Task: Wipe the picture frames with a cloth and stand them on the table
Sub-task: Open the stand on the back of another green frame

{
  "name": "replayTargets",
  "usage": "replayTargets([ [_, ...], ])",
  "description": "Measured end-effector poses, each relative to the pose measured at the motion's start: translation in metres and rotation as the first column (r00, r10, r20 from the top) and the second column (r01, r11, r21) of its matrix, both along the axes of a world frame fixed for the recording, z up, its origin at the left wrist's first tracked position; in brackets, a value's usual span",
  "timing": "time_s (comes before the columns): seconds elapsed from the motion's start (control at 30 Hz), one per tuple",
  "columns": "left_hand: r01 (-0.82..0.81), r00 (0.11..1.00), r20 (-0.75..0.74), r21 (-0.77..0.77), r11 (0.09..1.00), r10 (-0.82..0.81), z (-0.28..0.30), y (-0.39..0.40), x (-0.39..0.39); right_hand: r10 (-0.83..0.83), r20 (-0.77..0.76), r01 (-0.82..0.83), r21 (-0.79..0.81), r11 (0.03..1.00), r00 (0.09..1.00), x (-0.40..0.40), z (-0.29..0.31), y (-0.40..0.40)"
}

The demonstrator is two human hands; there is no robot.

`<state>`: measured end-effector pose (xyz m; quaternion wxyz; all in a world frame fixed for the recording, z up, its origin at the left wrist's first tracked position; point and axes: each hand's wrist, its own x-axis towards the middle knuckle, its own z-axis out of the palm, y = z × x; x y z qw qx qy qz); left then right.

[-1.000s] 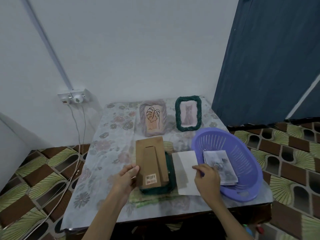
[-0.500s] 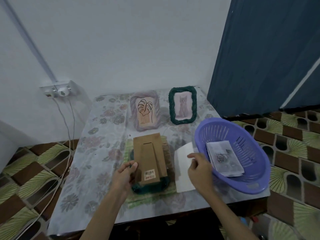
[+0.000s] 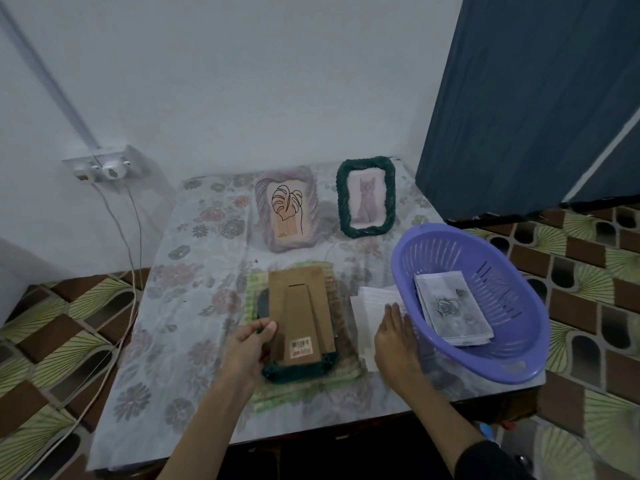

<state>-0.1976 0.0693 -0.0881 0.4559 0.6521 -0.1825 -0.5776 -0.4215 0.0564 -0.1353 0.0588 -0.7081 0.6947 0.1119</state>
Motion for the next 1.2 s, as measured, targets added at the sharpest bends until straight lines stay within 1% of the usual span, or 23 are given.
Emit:
replayTargets([
  [0.07, -0.010, 1.000, -0.009, 0.004, 1.000, 0.010, 0.000, 0.000, 0.000, -0.009, 0.047, 0.015, -0.111, 0.994, 0.999, 0.001, 0.001, 0.002],
  [0.1, -0.013, 1.000, -0.013, 0.005, 1.000, 0.013, 0.000, 0.001, 0.000, 0.056, 0.093, -0.034, -0.229, 0.973, 0.994, 0.004, 0.005, 0.004],
  [0.13, -0.016, 1.000, -0.015, 0.005, 1.000, 0.016, 0.001, 0.001, 0.000, 0.145, 0.119, -0.094, -0.354, 0.931, 0.982, 0.008, 0.011, 0.004],
  [0.2, -0.024, 1.000, -0.021, 0.002, 1.000, 0.024, 0.003, 0.002, 0.001, 0.253, 0.089, -0.145, -0.619, 0.772, 0.963, 0.008, 0.025, 0.007],
  [0.27, -0.031, 0.999, -0.025, -0.010, 0.999, 0.030, 0.005, 0.003, 0.003, 0.144, 0.094, -0.046, -0.662, 0.748, 0.985, -0.003, 0.043, 0.006],
  [0.33, -0.030, 0.999, -0.024, -0.019, 0.999, 0.029, 0.008, 0.007, 0.004, -0.033, 0.121, 0.096, -0.564, 0.820, 0.992, -0.024, 0.054, 0.004],
  [0.37, -0.028, 0.999, -0.022, -0.025, 0.999, 0.028, 0.010, 0.010, 0.005, -0.085, 0.171, 0.156, -0.463, 0.872, 0.982, -0.032, 0.062, 0.004],
  [0.43, -0.019, 1.000, -0.014, -0.036, 0.999, 0.019, 0.011, 0.015, 0.006, -0.116, 0.280, 0.197, -0.279, 0.940, 0.953, -0.046, 0.067, -0.002],
  [0.47, -0.018, 1.000, -0.013, -0.043, 0.999, 0.018, 0.013, 0.018, 0.008, -0.115, 0.334, 0.196, -0.221, 0.955, 0.936, -0.051, 0.066, -0.005],
  [0.5, -0.020, 1.000, -0.015, -0.047, 0.999, 0.019, 0.014, 0.020, 0.009, -0.123, 0.360, 0.210, -0.214, 0.954, 0.925, -0.052, 0.068, -0.005],
  [0.63, -0.039, 0.999, -0.012, -0.069, 0.997, 0.038, 0.022, 0.029, 0.014, -0.068, 0.502, 0.263, -0.329, 0.907, 0.862, -0.045, 0.083, 0.005],
  [0.73, -0.059, 0.998, -0.019, -0.078, 0.995, 0.058, 0.028, 0.035, 0.018, 0.022, 0.535, 0.177, -0.317, 0.932, 0.845, -0.030, 0.083, 0.016],
  [0.8, -0.073, 0.997, -0.027, -0.088, 0.993, 0.071, 0.032, 0.040, 0.021, 0.049, 0.506, 0.084, -0.237, 0.968, 0.861, -0.016, 0.077, 0.023],
  [0.87, -0.084, 0.996, -0.032, -0.102, 0.991, 0.082, 0.036, 0.045, 0.025, 0.013, 0.469, 0.057, -0.136, 0.989, 0.883, -0.007, 0.069, 0.026],
  [0.9, -0.092, 0.995, -0.032, -0.108, 0.990, 0.089, 0.037, 0.048, 0.028, 0.024, 0.417, 0.052, -0.169, 0.984, 0.908, -0.003, 0.069, 0.027],
  [0.97, -0.105, 0.994, -0.027, -0.119, 0.987, 0.103, 0.040, 0.055, 0.039, 0.100, 0.272, 0.007, -0.367, 0.930, 0.957, 0.010, 0.068, 0.031],
  [1.0, -0.111, 0.994, -0.025, -0.123, 0.986, 0.108, 0.040, 0.057, 0.044, 0.108, 0.268, 0.028, -0.459, 0.888, 0.957, 0.019, 0.073, 0.034],
  [1.03, -0.120, 0.993, -0.026, -0.129, 0.984, 0.118, 0.041, 0.061, 0.052, 0.161, 0.309, 0.023, -0.516, 0.856, 0.937, 0.033, 0.078, 0.036],
  [1.07, -0.118, 0.993, -0.027, -0.131, 0.984, 0.116, 0.041, 0.064, 0.057, 0.208, 0.433, 0.037, -0.492, 0.870, 0.877, 0.047, 0.085, 0.038],
  [1.1, -0.119, 0.993, -0.026, -0.131, 0.984, 0.116, 0.041, 0.067, 0.063, 0.189, 0.590, 0.063, -0.380, 0.923, 0.785, 0.064, 0.092, 0.040],
  [1.13, -0.122, 0.992, -0.029, -0.133, 0.984, 0.120, 0.042, 0.069, 0.068, 0.120, 0.709, 0.027, -0.192, 0.981, 0.695, 0.082, 0.097, 0.043],
  [1.17, -0.131, 0.991, -0.031, -0.135, 0.982, 0.128, 0.043, 0.072, 0.074, 0.048, 0.775, -0.036, -0.033, 0.999, 0.630, 0.098, 0.099, 0.045],
  [1.2, -0.145, 0.989, -0.031, -0.140, 0.980, 0.142, 0.044, 0.076, 0.083, 0.008, 0.816, -0.090, 0.054, 0.995, 0.578, 0.117, 0.098, 0.047],
])
